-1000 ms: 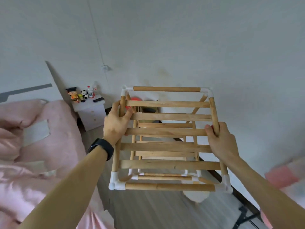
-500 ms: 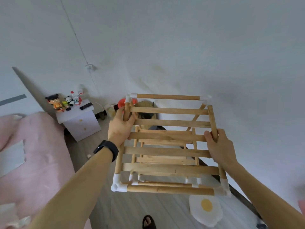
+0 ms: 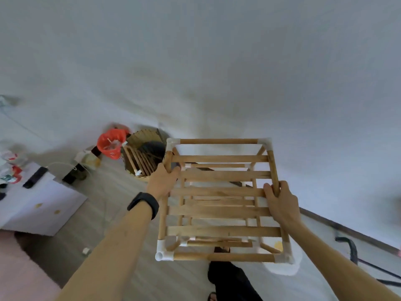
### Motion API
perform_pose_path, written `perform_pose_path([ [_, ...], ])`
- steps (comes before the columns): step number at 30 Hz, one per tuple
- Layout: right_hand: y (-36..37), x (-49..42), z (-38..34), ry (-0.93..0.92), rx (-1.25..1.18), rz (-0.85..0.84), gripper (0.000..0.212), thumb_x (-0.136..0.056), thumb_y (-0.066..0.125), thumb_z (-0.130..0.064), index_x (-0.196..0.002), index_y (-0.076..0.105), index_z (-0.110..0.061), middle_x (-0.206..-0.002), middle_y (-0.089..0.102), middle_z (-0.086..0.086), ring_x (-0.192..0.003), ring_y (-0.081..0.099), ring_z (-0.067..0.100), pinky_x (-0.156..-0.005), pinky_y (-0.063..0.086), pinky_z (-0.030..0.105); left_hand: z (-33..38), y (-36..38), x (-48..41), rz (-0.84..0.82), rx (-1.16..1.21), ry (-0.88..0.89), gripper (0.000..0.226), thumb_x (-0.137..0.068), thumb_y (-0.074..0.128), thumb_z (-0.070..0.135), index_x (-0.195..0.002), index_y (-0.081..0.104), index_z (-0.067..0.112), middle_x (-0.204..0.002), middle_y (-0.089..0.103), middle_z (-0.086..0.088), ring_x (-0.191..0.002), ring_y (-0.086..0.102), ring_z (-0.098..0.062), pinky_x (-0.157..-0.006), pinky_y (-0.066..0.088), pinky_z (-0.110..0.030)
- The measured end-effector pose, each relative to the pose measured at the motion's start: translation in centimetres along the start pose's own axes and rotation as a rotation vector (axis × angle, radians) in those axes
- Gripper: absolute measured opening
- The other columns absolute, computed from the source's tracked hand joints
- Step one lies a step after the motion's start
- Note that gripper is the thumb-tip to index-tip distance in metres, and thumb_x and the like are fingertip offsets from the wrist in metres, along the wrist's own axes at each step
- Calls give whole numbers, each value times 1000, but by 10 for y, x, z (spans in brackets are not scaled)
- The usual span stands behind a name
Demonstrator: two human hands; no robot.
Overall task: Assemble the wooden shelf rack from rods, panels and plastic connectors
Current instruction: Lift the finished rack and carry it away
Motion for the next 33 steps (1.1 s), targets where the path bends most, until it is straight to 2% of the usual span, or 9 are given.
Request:
perform_pose_path([
  [2, 17, -19, 8, 53, -2, 11, 24, -100, 49, -53, -89, 48, -31, -69, 65, -1, -58, 64, 16, -49, 41, 28, -2, 20, -38, -121, 5, -1, 31, -99, 59, 36, -119, 52, 13, -91, 67, -6, -83, 66, -22, -65, 49, -29],
  [4, 34, -37, 20, 110, -13, 26, 25, -100, 48, -53, -89, 50, -31, -68, 65, -1, -58, 63, 16, -50, 41, 29, -5, 43, -71, -249, 16, -39, 28, -97, 65, 21, -117, 56, 4, -95, 63, -13, -94, 65, -32, -87, 56, -41],
  [6, 51, -54, 32, 163, -34, 47, 25, -100, 49, -50, -89, 52, -28, -70, 65, 2, -59, 62, 18, -51, 43, 30, -12, 60, -99, -332, -25, -89, 34, -93, 68, 10, -122, 51, 10, -108, 61, -14, -100, 61, -30, -94, 54, -44],
  [8, 69, -68, 49, 224, -61, 67, 22, -102, 49, -46, -91, 53, -27, -69, 65, 4, -57, 61, 19, -53, 47, 32, -19, 74, -125, -369, -89, -126, 45, -89, 69, 0, -127, 48, 12, -119, 59, -12, -107, 60, -30, -94, 54, -47],
  [13, 108, -96, 83, 324, -87, 69, 19, -104, 48, -44, -94, 52, -28, -61, 60, -1, -41, 53, 7, -45, 45, 29, -35, 112, -193, -475, -185, -161, 51, -88, 66, -5, -133, 48, 12, -114, 62, -12, -97, 66, -29, -86, 59, -52],
  [17, 138, -129, 110, 438, -94, 67, 17, -104, 50, -42, -98, 54, -27, -74, 68, 8, -62, 66, 25, -57, 54, 38, -40, 157, -249, -541, -242, -132, 53, -89, 64, -3, -136, 47, 15, -112, 61, -10, -98, 64, -28, -84, 60, -50],
  [20, 160, -154, 132, 501, -89, 56, 17, -105, 49, -40, -104, 54, -24, -83, 69, 12, -74, 70, 33, -57, 52, 35, -43, 192, -285, -568, -277, -73, 54, -91, 63, 1, -139, 46, 20, -106, 63, -7, -94, 64, -23, -80, 60, -43],
  [27, 188, -199, 178, 608, -119, 158, 11, -106, 47, -36, -101, 52, -27, -88, 67, 6, -75, 70, 25, -58, 49, 34, -42, 262, -345, -596, -343, 74, 51, -96, 60, 4, -143, 46, 18, -103, 58, 3, -95, 61, -20, -84, 57, -40],
  [33, 199, -221, 208, 674, -146, 263, 16, -107, 46, -34, -106, 53, -19, -93, 66, 6, -86, 65, 24, -71, 50, 40, -37, 303, -372, -645, -369, 120, 39, -94, 62, 3, -130, 55, 15, -108, 62, -5, -100, 65, -25, -88, 58, -45],
])
Point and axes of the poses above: each hand's wrist, its own x-axis away from the middle knuckle, its own y-axis out of the palm, z = x × y, the point moved 8 cm from there along -x, towards the middle knuckle
